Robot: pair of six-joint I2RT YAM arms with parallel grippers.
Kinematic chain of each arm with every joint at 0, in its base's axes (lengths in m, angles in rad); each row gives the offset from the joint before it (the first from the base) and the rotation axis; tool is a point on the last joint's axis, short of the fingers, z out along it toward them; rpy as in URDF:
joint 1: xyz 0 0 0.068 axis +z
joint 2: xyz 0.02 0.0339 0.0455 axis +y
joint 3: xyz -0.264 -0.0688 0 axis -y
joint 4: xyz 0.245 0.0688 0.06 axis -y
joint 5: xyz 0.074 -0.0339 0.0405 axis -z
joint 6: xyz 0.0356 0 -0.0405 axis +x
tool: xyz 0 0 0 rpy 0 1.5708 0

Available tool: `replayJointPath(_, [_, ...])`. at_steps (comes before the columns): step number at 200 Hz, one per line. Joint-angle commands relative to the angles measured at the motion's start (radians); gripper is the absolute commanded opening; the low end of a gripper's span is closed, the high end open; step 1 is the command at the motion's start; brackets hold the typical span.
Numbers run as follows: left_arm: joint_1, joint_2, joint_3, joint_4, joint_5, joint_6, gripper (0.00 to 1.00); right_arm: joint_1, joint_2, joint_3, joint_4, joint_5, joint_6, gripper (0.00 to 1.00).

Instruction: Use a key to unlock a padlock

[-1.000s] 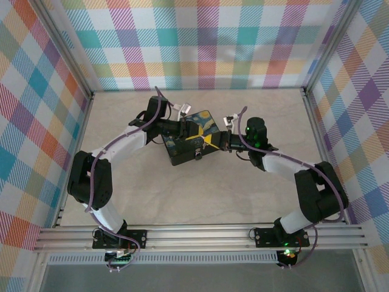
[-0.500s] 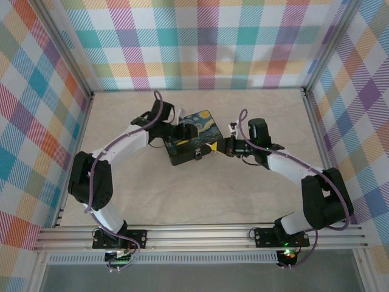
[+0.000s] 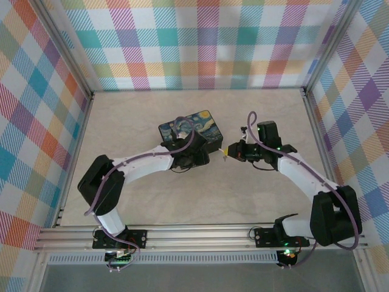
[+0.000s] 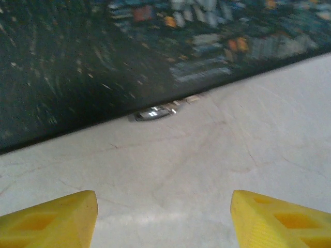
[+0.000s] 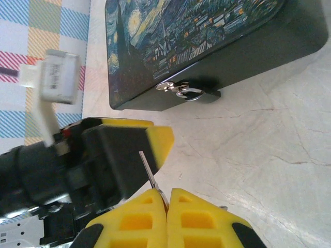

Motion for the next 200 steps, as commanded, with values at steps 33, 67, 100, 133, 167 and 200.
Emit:
replayJointPath(33, [-0.022, 0.127, 0.020, 0.172, -0.122, -0.071, 0.65, -0.023, -0.026, -0.017, -0.081, 0.067, -0.027, 0.06])
replayJointPath(67, [-0.035, 0.193, 0.087, 0.095, -0.206, -0.083, 0.64, -0.043, -0.018, -0.034, -0.052, 0.045, -0.013, 0.06])
replayJointPath(100, [-0.047, 0.237, 0.113, 0.068, -0.279, -0.102, 0.60, -0.052, -0.015, -0.048, -0.038, 0.023, -0.014, 0.06])
replayJointPath(133, [-0.056, 0.264, 0.133, 0.055, -0.318, -0.116, 0.54, -0.057, -0.016, -0.059, -0.045, 0.012, -0.023, 0.06])
replayJointPath(167, [-0.057, 0.288, 0.175, 0.013, -0.352, -0.116, 0.41, -0.057, -0.015, -0.072, -0.064, 0.012, -0.047, 0.06])
replayJointPath(200, [-0.057, 0.309, 0.248, -0.083, -0.337, -0.096, 0.27, -0.057, -0.008, -0.106, -0.071, 0.008, -0.070, 0.06])
